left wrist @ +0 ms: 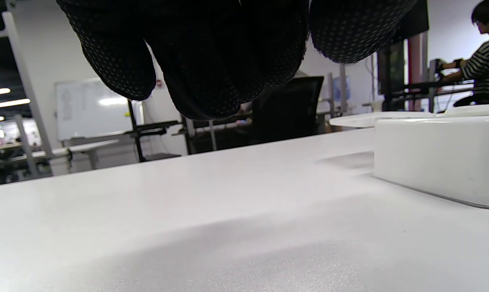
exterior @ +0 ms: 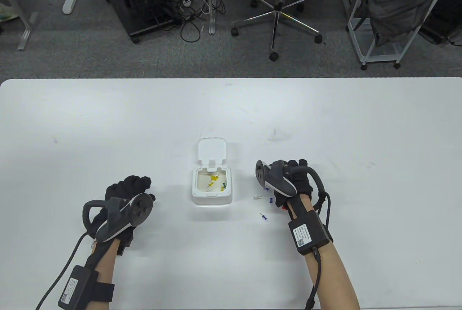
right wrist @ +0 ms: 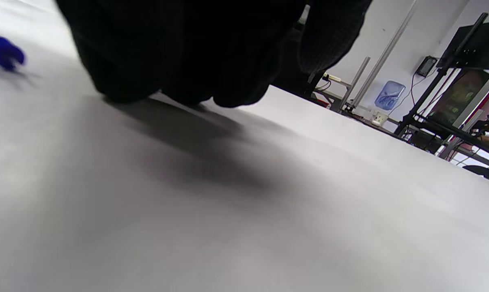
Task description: Press to open box and store push pins
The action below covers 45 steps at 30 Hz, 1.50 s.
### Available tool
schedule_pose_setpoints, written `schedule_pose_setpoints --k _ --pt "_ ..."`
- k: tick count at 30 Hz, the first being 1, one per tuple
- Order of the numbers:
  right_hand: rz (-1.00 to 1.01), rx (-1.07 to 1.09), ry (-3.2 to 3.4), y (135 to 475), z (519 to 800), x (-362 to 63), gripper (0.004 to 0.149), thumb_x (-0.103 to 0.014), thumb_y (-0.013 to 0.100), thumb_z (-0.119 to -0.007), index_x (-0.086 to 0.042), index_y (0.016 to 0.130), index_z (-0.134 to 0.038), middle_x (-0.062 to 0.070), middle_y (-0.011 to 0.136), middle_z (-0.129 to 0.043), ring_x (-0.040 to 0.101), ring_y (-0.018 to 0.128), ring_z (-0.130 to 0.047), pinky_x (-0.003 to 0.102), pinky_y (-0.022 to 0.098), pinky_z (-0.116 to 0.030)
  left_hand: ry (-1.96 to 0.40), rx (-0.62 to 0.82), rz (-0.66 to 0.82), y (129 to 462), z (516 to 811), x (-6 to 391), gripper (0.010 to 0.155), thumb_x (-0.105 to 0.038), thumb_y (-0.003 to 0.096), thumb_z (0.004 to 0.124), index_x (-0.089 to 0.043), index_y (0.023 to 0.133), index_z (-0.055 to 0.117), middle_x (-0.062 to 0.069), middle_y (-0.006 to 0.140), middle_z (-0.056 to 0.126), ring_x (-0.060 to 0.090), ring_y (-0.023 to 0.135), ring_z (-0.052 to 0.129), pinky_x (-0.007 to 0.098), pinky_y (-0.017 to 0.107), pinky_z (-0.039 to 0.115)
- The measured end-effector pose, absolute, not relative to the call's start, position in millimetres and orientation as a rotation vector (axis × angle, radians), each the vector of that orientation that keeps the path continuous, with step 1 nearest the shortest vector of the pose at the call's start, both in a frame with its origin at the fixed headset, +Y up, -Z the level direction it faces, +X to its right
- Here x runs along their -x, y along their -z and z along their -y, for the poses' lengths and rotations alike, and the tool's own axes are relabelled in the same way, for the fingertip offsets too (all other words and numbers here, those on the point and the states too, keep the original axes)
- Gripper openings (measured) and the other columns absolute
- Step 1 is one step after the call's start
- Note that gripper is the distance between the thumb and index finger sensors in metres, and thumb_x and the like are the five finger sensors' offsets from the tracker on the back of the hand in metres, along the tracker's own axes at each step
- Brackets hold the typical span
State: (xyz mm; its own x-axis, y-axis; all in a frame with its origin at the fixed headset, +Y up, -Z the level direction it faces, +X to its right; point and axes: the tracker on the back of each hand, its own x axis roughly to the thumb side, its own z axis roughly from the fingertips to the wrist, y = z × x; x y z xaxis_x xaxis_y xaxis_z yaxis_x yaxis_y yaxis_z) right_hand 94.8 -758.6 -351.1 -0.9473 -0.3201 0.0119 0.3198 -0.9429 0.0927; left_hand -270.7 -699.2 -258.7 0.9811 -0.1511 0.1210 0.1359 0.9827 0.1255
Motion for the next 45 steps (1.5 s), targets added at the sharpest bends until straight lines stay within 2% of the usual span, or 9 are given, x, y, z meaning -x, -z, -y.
schedule_pose_setpoints --k 4,7,11,18,28,36,45 --pt "0.052 0.017 2.786 350.4 760.5 -94.9 0.041 -0.041 0.037 -0.083 -0.043 0.078 -0.077 -0.017 0.075 -0.097 0.014 0.069 -0.098 0.052 0.077 -0.067 0.152 -0.111 0.134 258.6 699.3 269.4 0.054 -0.051 0.0516 0.068 -0.031 0.101 0.07 -0.001 0.103 0.081 0.018 0.079 0.097 0.05 0.074 0.078" --pt "0.042 0.033 2.771 350.0 762.1 -94.6 0.04 -0.041 0.036 -0.082 -0.045 0.076 -0.078 -0.018 0.073 -0.098 0.013 0.067 -0.099 0.051 0.077 -0.068 0.147 -0.11 0.134 258.5 699.6 269.5 0.054 -0.051 0.0516 0.068 -0.031 0.101 0.07 -0.001 0.103 0.081 0.018 0.079 0.097 0.05 0.074 0.078" --pt "0.067 0.035 2.756 349.9 762.7 -94.4 0.04 -0.042 0.038 -0.08 -0.045 0.077 -0.078 -0.016 0.071 -0.097 0.014 0.066 -0.098 0.052 0.077 -0.068 0.149 -0.107 0.133 258.5 699.7 269.5 0.053 -0.05 0.0516 0.068 -0.031 0.101 0.07 -0.001 0.103 0.081 0.018 0.079 0.097 0.05 0.074 0.078" --pt "0.115 0.037 2.764 349.1 767.8 -95.1 0.043 -0.045 0.04 -0.076 -0.038 0.082 -0.072 -0.013 0.071 -0.093 0.016 0.064 -0.095 0.055 0.077 -0.066 0.147 -0.097 0.129 258.5 700.0 269.6 0.053 -0.05 0.0515 0.068 -0.031 0.101 0.07 -0.001 0.103 0.081 0.018 0.079 0.097 0.05 0.074 0.078" --pt "0.12 0.01 2.864 349.5 765.1 -102.8 0.042 -0.044 0.039 -0.077 -0.038 0.081 -0.074 -0.013 0.071 -0.094 0.016 0.064 -0.095 0.055 0.077 -0.067 0.147 -0.099 0.127 258.9 699.7 270.2 0.053 -0.05 0.0516 0.068 -0.031 0.101 0.071 -0.001 0.103 0.081 0.018 0.079 0.098 0.05 0.074 0.078" --pt "0.069 0.079 2.86 347.0 738.8 -87.0 0.044 -0.045 0.039 -0.077 -0.037 0.082 -0.072 -0.013 0.073 -0.092 0.016 0.067 -0.094 0.055 0.076 -0.067 0.149 -0.095 0.129 259.2 700.1 269.5 0.053 -0.05 0.0516 0.068 -0.031 0.101 0.071 -0.002 0.103 0.081 0.018 0.079 0.098 0.05 0.074 0.078" --pt "0.038 0.212 2.883 342.0 709.0 -40.4 0.044 -0.045 0.04 -0.078 -0.036 0.082 -0.072 -0.012 0.074 -0.092 0.017 0.067 -0.094 0.056 0.075 -0.067 0.154 -0.105 0.131 259.7 699.3 269.3 0.053 -0.05 0.0517 0.068 -0.03 0.101 0.071 -0.002 0.103 0.081 0.018 0.079 0.098 0.05 0.074 0.078"
